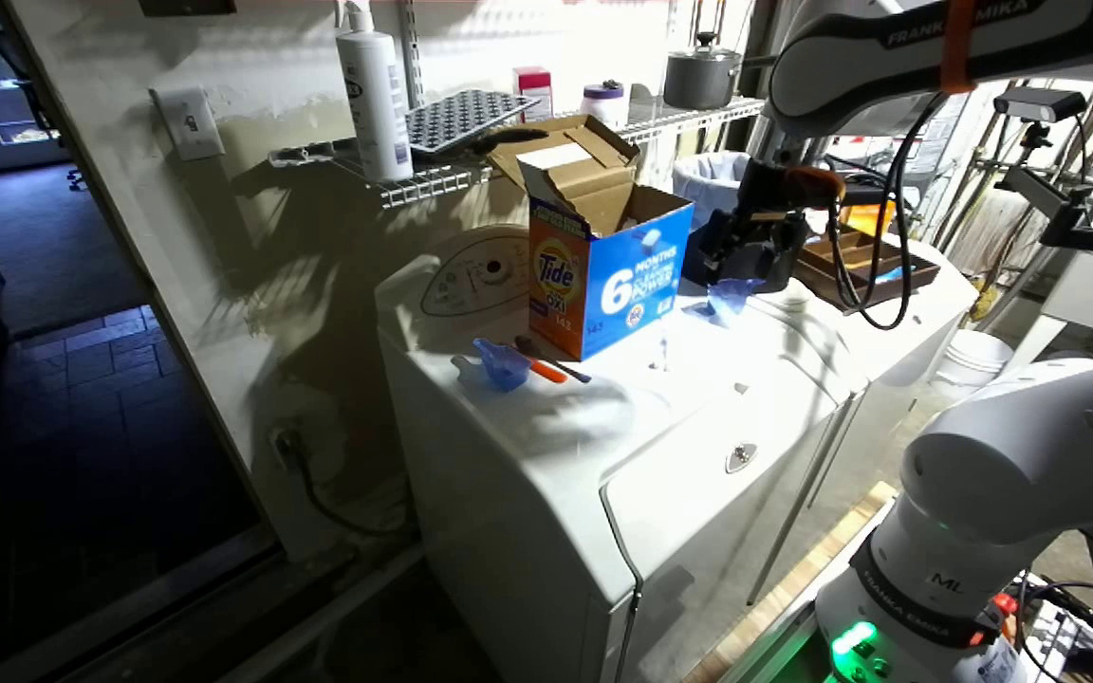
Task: Put the paper towel inside the trash can
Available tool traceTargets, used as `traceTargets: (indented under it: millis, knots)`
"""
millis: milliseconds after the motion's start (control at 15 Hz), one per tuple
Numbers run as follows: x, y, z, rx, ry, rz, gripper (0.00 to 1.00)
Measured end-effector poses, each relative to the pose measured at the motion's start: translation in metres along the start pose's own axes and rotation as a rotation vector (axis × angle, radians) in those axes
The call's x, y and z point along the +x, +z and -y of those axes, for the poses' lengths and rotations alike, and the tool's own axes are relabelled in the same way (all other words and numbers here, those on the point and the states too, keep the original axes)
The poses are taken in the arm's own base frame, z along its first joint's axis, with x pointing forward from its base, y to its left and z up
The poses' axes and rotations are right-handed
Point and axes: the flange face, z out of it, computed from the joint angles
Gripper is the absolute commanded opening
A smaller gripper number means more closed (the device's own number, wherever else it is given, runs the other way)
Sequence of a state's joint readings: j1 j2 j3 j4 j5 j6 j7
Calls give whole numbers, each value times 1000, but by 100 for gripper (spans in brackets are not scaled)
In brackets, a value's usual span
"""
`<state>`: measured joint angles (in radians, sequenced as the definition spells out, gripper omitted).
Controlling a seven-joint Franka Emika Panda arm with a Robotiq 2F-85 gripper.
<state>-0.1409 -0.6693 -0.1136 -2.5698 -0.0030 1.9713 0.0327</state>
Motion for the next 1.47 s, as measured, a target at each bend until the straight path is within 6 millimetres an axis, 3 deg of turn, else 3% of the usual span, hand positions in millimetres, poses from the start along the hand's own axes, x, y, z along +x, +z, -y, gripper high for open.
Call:
traceTargets:
  millis: [600, 1467]
  knots:
    - [5, 40, -13, -17, 29, 38, 100]
    - [9, 47, -13, -19, 14, 37, 100]
